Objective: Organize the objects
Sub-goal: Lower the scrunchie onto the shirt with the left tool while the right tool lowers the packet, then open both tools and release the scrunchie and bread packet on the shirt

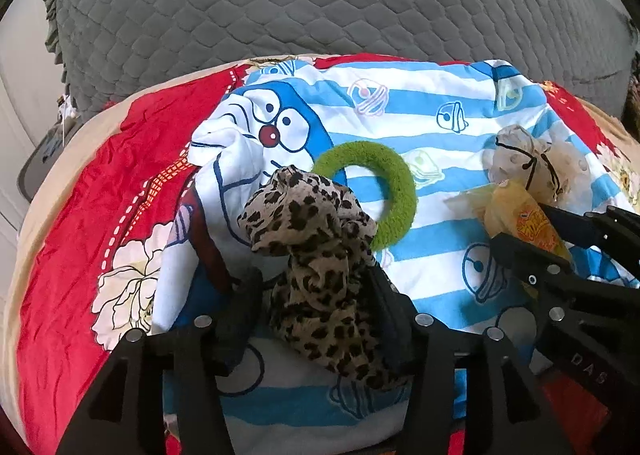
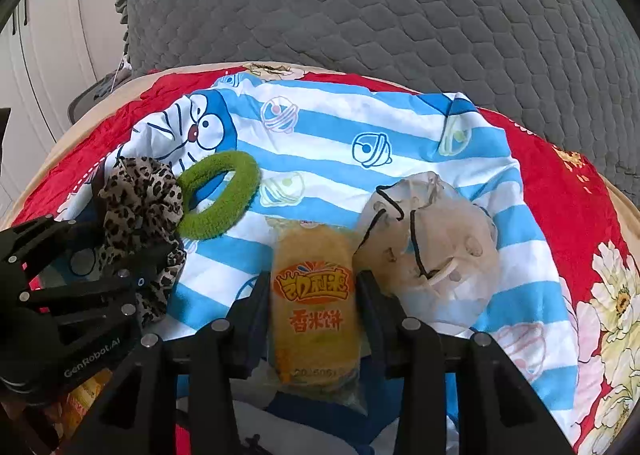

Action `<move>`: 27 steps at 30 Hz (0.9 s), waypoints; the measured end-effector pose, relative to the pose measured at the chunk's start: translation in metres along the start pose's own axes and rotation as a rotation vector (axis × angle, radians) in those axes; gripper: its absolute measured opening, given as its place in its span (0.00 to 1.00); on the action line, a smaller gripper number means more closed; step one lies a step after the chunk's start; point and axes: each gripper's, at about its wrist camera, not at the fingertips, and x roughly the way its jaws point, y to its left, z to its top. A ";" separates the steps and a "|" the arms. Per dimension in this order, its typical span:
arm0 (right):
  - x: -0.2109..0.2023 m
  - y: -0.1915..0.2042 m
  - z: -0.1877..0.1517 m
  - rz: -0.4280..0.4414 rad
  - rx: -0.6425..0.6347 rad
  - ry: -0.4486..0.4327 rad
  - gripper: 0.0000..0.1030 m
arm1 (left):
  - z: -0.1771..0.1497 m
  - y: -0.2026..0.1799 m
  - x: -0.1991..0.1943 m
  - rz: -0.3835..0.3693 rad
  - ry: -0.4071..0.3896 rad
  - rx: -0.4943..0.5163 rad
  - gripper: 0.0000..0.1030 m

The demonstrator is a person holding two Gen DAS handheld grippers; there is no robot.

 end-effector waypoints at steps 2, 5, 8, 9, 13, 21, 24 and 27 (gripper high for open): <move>-0.001 0.000 -0.001 0.000 0.004 -0.001 0.43 | -0.001 0.000 -0.001 0.000 -0.001 0.000 0.55; -0.003 -0.002 -0.002 -0.004 0.005 -0.003 0.45 | -0.001 0.000 -0.001 0.002 0.002 0.004 0.57; -0.005 -0.003 -0.003 -0.005 0.006 -0.005 0.47 | -0.002 -0.001 -0.002 0.005 0.001 0.010 0.58; -0.005 -0.004 -0.004 -0.005 0.006 -0.005 0.48 | -0.003 -0.001 -0.003 0.005 0.000 0.011 0.59; -0.007 -0.007 -0.005 -0.001 0.014 -0.002 0.50 | -0.006 -0.001 -0.006 0.003 0.000 0.008 0.62; -0.015 -0.010 -0.004 0.002 0.016 -0.012 0.55 | -0.009 -0.001 -0.010 -0.007 0.005 0.002 0.66; -0.019 -0.014 -0.003 0.004 0.029 -0.014 0.59 | -0.010 0.001 -0.012 -0.015 0.008 -0.012 0.67; -0.021 -0.015 -0.003 0.005 0.029 -0.013 0.60 | -0.011 0.002 -0.014 -0.014 0.010 -0.015 0.70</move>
